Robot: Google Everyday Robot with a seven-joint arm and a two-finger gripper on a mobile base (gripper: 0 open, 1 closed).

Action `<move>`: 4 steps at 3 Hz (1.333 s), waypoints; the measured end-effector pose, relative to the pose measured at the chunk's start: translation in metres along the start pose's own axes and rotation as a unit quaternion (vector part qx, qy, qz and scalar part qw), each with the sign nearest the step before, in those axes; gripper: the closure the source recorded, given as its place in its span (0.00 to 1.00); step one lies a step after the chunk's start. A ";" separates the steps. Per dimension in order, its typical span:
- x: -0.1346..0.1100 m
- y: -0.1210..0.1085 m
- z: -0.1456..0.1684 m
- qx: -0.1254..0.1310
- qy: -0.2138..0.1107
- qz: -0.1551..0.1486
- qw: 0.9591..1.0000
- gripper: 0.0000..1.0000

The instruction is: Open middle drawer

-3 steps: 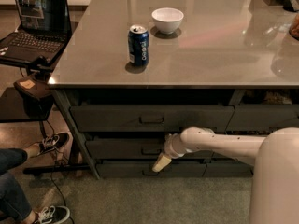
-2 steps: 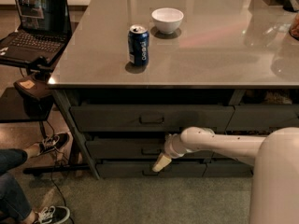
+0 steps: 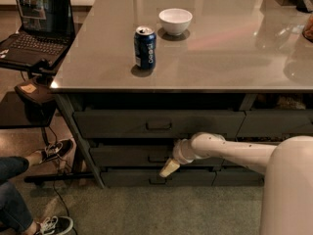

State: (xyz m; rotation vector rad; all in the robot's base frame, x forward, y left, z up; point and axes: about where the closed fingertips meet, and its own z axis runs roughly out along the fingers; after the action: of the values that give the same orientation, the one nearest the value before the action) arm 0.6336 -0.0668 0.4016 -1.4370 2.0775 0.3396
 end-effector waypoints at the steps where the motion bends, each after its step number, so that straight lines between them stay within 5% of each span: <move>1: 0.000 0.000 0.000 0.000 0.000 0.000 1.000 0.18; 4: -0.005 -0.001 -0.008 0.000 0.000 0.000 1.000 0.88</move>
Offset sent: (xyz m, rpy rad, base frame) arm 0.0000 0.0000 0.0000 0.0000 0.0000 0.0000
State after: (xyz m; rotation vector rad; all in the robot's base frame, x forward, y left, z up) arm 0.6335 -0.0672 0.4109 -1.4369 2.0776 0.3395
